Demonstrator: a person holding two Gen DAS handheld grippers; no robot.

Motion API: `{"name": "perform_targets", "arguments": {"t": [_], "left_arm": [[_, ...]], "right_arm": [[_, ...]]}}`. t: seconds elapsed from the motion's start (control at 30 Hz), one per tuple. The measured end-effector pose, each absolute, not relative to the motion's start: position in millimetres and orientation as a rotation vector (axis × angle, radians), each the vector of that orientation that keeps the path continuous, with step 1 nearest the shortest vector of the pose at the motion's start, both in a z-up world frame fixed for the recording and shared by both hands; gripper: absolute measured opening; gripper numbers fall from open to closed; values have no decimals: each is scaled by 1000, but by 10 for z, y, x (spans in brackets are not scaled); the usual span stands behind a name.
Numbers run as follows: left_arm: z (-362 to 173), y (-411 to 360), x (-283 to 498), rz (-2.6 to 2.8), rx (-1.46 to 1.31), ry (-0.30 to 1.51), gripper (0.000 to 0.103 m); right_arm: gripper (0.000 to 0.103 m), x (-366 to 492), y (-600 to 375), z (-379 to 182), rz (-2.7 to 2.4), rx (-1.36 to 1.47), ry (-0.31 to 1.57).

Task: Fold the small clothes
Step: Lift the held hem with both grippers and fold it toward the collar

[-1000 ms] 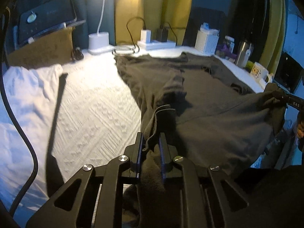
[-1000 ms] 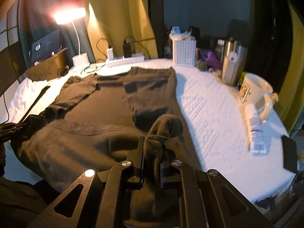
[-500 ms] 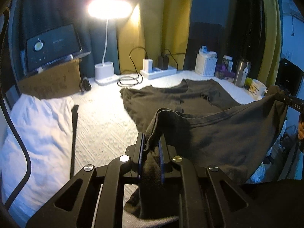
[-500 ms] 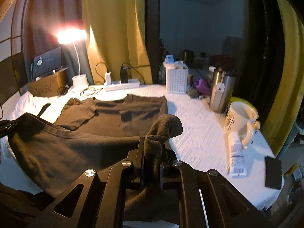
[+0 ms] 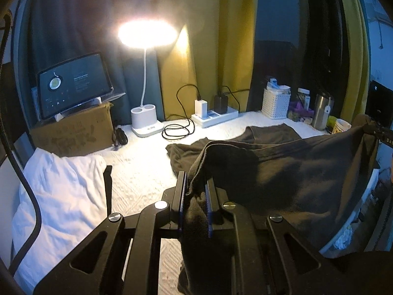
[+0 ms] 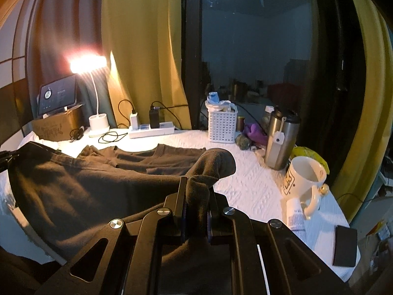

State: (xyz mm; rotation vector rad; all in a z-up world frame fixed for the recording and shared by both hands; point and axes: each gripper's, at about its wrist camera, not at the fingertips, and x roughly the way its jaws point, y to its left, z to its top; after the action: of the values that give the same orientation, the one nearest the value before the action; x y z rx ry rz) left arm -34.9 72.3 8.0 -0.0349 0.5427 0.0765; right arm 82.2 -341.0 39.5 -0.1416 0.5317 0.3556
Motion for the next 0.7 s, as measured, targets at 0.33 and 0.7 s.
{"name": "perform_targets", "arguments": {"t": [0.33,0.7], "left_arm": [[135,834,-18,103,-52,539,12],[154,978,421,127,-67,555,12]], "right_arm": [[11,1205,-3346,374,357,-151,548],[11,1783,-3182,364,372,-158,564]]}}
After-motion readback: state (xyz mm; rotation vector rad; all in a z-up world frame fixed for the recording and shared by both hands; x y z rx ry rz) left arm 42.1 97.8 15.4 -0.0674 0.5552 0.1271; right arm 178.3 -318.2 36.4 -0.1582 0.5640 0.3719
